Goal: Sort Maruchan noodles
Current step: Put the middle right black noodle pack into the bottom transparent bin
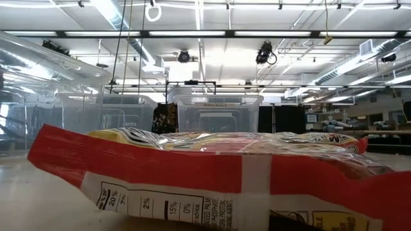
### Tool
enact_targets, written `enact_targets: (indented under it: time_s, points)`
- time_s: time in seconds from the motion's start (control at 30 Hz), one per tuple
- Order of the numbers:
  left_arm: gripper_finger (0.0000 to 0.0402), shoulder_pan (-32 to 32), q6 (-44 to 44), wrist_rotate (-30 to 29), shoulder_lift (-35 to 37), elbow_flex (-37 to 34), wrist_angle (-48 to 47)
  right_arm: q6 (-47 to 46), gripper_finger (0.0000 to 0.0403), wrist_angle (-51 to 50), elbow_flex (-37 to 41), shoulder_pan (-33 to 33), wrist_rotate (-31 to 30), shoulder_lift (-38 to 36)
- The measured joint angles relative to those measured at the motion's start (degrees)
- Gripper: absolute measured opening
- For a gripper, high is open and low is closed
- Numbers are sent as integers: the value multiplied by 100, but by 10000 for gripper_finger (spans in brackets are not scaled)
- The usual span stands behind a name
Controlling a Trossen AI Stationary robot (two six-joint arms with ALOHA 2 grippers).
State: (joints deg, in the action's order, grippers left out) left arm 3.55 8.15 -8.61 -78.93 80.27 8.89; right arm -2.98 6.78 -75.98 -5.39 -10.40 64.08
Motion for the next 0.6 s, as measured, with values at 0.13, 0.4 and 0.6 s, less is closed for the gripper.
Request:
enact_targets:
  time_s: [0.13, 0.4, 0.6]
  points:
    - [50, 0, 1024, -718, 274, 447, -1424, 520, 202, -156, -3, 4, -1005, -295]
    - [48, 491, 5399, -2320, 800, 912, -5301, 902, 229, -1386, -3, 33, -1263, -421]
    - [48, 1422, 9959, -2328, 835, 908, -8559, 922, 228, -2583, 0, 37, -1260, -260]
